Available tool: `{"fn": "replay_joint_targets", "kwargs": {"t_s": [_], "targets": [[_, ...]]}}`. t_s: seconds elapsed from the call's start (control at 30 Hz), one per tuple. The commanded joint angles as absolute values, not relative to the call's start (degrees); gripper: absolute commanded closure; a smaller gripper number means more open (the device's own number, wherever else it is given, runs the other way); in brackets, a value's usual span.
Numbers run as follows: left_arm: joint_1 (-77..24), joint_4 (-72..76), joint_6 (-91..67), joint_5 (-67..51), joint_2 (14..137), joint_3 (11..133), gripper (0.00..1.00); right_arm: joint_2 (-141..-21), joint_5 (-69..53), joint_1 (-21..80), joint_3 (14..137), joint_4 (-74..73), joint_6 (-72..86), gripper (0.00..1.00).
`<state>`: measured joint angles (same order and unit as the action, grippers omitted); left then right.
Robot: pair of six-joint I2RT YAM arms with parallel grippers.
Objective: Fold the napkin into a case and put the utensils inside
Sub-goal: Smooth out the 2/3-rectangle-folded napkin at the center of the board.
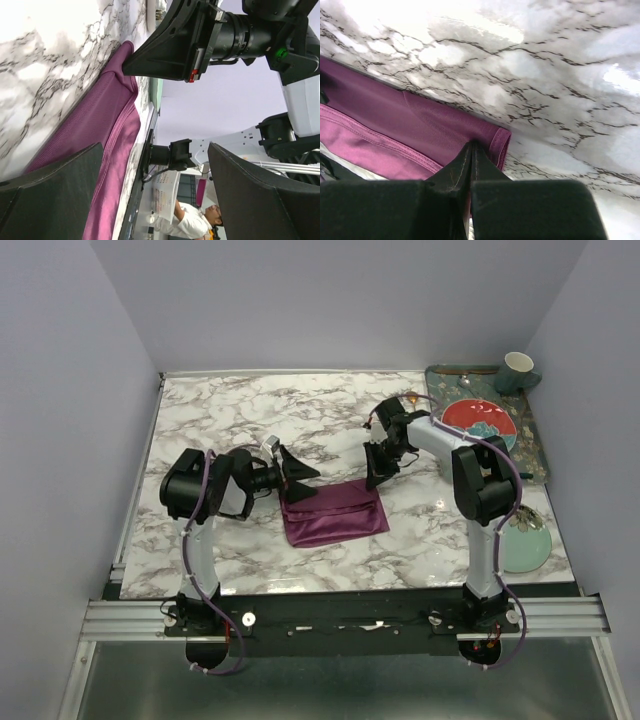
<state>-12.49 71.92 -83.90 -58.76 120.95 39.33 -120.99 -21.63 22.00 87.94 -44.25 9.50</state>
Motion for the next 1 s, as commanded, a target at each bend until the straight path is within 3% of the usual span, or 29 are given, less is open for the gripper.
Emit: {"fn": "replay_joint_targets", "kwargs": {"t_s": [0.0,0.1,0.2,0.23,0.3,0.33,0.4,0.63,0.97], "targets": [[-9.05,70.31,-82.09,-62.13,117.26,36.12,0.01,-123.57,-14.68,21.89,85.34,-44.47,8.09,0.90],[-9.05,74.18,-82.19,-63.45,113.40,37.26,0.01,-123.31,-15.73,21.97,85.69,-44.38,7.38,0.90],[-10.10,56.23,-64.84,-62.94,107.53,43.40,0.01,-122.61,-16.35,21.97,85.87,-44.21,7.03,0.90],[-10.46,35.28,-56.77,-58.06,105.49,45.68,0.02,-122.26,-16.52,21.97,85.87,-44.30,6.94,0.90],[-13.87,16.34,-35.88,-52.32,102.49,53.77,0.30,-121.82,-17.40,21.97,85.61,-44.30,6.68,0.90],[-15.10,13.56,-35.25,-50.29,102.57,54.92,0.68,-121.64,-17.75,21.89,85.52,-44.21,6.59,0.90],[-18.18,12.75,-36.12,-49.66,104.22,57.47,0.97,-121.12,-18.54,22.06,85.08,-44.21,6.42,0.90],[-25.74,18.09,-44.82,-50.01,113.19,62.48,1.00,-119.80,-21.27,21.97,83.85,-43.33,6.33,0.90],[-27.69,20.57,-48.60,-47.02,122.52,64.69,1.00,-117.69,-25.04,22.06,82.44,-42.54,6.33,0.90]]}}
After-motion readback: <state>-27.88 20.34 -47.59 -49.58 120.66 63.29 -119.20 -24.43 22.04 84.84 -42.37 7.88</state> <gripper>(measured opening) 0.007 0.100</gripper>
